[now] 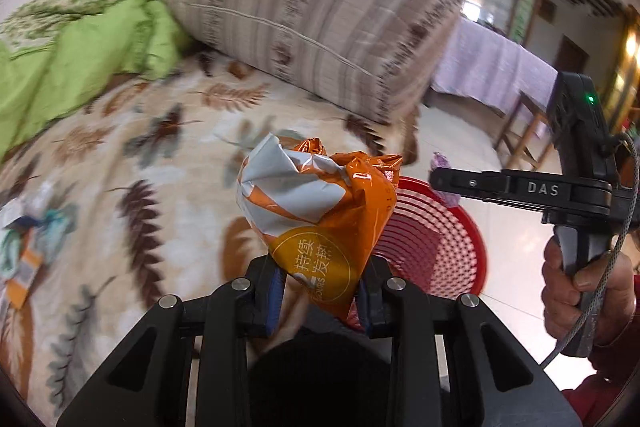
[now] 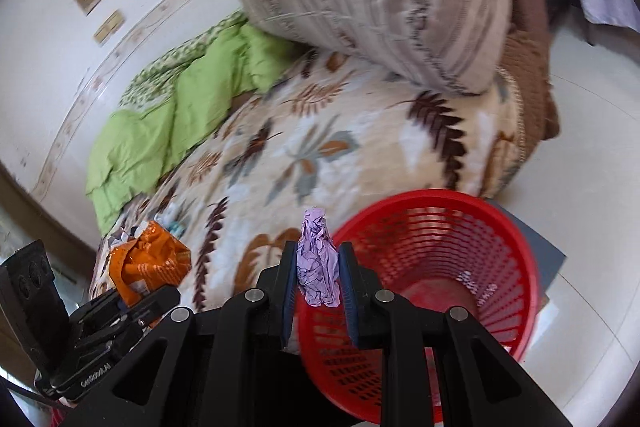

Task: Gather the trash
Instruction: 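Carry the orange bag and pink wrapper over the red basket with both tools, then open both tools to drop the bag and wrapper into the red basket, then move both tools back to the trash pile on the bed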

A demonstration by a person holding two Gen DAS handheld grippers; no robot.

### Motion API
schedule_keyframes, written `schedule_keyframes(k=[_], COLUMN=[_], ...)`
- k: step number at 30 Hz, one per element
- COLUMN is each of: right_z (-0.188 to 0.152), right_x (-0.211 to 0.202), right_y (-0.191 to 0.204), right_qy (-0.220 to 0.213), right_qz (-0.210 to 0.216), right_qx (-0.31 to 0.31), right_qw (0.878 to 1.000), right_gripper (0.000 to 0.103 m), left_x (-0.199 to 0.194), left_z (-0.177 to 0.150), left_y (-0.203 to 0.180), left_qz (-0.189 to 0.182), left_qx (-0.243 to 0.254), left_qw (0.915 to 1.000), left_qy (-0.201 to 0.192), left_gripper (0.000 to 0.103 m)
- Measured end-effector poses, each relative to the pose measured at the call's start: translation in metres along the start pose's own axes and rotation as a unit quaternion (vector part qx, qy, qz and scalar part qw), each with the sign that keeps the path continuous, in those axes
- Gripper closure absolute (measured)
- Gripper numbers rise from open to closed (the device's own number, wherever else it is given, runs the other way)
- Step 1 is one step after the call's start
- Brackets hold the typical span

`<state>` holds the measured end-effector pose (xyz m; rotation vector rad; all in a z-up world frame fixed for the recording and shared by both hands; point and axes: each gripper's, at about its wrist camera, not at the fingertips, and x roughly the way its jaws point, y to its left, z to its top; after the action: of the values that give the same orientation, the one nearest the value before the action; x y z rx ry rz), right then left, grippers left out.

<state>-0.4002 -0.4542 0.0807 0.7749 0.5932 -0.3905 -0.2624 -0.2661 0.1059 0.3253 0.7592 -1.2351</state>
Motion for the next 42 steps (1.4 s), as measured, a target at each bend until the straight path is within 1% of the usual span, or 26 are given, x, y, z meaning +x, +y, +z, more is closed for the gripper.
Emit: schedule_keyframes(k=[2, 3, 4, 5, 6, 7, 11, 14, 15, 16, 18, 21, 25, 28, 30, 33, 34, 37, 40, 41, 42], right_z=[0.0, 0.002, 0.002, 0.002, 0.003, 0.003, 0.006, 0.007, 0.008, 0.008, 0.007, 0.005, 0.001, -0.001, -0.005, -0.011, -0.014, -0.024, -0.035, -0.039, -0.043], right_x=[-0.006, -0.008, -0.009, -0.011, -0.012, -0.014, -0.014, -0.008, -0.006, -0.003, 0.003, 0.017, 0.037, 0.054, 0.067, 0.087, 0.094, 0.116, 0.138, 0.145, 0.155], right_y=[-0.014, -0.021, -0.026, -0.031, -0.038, -0.041, -0.047, -0.04, -0.037, -0.032, -0.019, 0.012, 0.054, 0.091, 0.119, 0.156, 0.169, 0.207, 0.242, 0.255, 0.27], right_qy=[-0.007, -0.012, -0.013, -0.014, -0.018, -0.021, -0.025, -0.021, -0.019, -0.017, -0.013, 0.002, 0.025, 0.042, 0.052, 0.069, 0.077, 0.099, 0.115, 0.12, 0.125], right_qz=[-0.012, -0.024, -0.033, -0.04, -0.043, -0.047, -0.048, -0.032, -0.026, -0.022, -0.012, 0.009, 0.041, 0.063, 0.074, 0.093, 0.102, 0.127, 0.147, 0.152, 0.155], right_qx=[0.011, 0.016, 0.019, 0.025, 0.033, 0.037, 0.043, 0.042, 0.04, 0.037, 0.026, -0.012, -0.055, -0.091, -0.125, -0.159, -0.169, -0.198, -0.225, -0.237, -0.254], right_qw=[1.0, 1.0, 0.999, 0.999, 0.998, 0.998, 0.998, 0.998, 0.999, 0.999, 1.0, 1.0, 0.997, 0.993, 0.988, 0.98, 0.977, 0.967, 0.957, 0.952, 0.947], right_gripper=[0.081, 0.079, 0.072, 0.067, 0.056, 0.051, 0.049, 0.049, 0.048, 0.047, 0.044, 0.042, 0.041, 0.039, 0.038, 0.037, 0.037, 0.036, 0.034, 0.033, 0.032], left_x=[0.017, 0.024, 0.031, 0.039, 0.043, 0.047, 0.044, 0.04, 0.036, 0.032, 0.019, -0.002, -0.035, -0.055, -0.069, -0.087, -0.094, -0.114, -0.135, -0.139, -0.144], left_z=[0.005, 0.007, 0.01, 0.012, 0.012, 0.013, 0.015, 0.017, 0.016, 0.016, 0.014, 0.008, -0.004, -0.017, -0.027, -0.045, -0.051, -0.07, -0.094, -0.102, -0.11], left_y=[-0.017, -0.024, -0.03, -0.036, -0.038, -0.039, -0.038, -0.025, -0.018, -0.013, 0.003, 0.027, 0.067, 0.098, 0.119, 0.152, 0.164, 0.2, 0.24, 0.249, 0.26], left_qz=[-0.016, -0.021, -0.025, -0.026, -0.024, -0.025, -0.032, -0.02, -0.014, -0.007, 0.018, 0.05, 0.087, 0.129, 0.15, 0.191, 0.209, 0.242, 0.279, 0.288, 0.299], left_qx=[0.006, 0.009, 0.014, 0.019, 0.02, 0.017, 0.006, -0.019, -0.027, -0.033, -0.047, -0.068, -0.113, -0.139, -0.158, -0.186, -0.196, -0.232, -0.267, -0.277, -0.29], left_qw=[0.9997, 0.9994, 0.999, 0.9987, 0.9984, 0.9983, 0.9984, 0.9988, 0.9988, 0.9989, 0.9986, 0.9964, 0.9896, 0.9812, 0.9751, 0.9626, 0.9565, 0.9399, 0.9196, 0.9138, 0.9063], left_qy=[0.018, 0.025, 0.033, 0.041, 0.047, 0.05, 0.047, 0.041, 0.037, 0.033, 0.019, 0.003, -0.02, -0.033, -0.041, -0.051, -0.053, -0.064, -0.071, -0.071, -0.071], left_gripper=[0.075, 0.075, 0.072, 0.068, 0.053, 0.046, 0.045, 0.044, 0.041, 0.039, 0.038, 0.037, 0.035, 0.034, 0.034, 0.034, 0.034, 0.034, 0.033, 0.033, 0.033])
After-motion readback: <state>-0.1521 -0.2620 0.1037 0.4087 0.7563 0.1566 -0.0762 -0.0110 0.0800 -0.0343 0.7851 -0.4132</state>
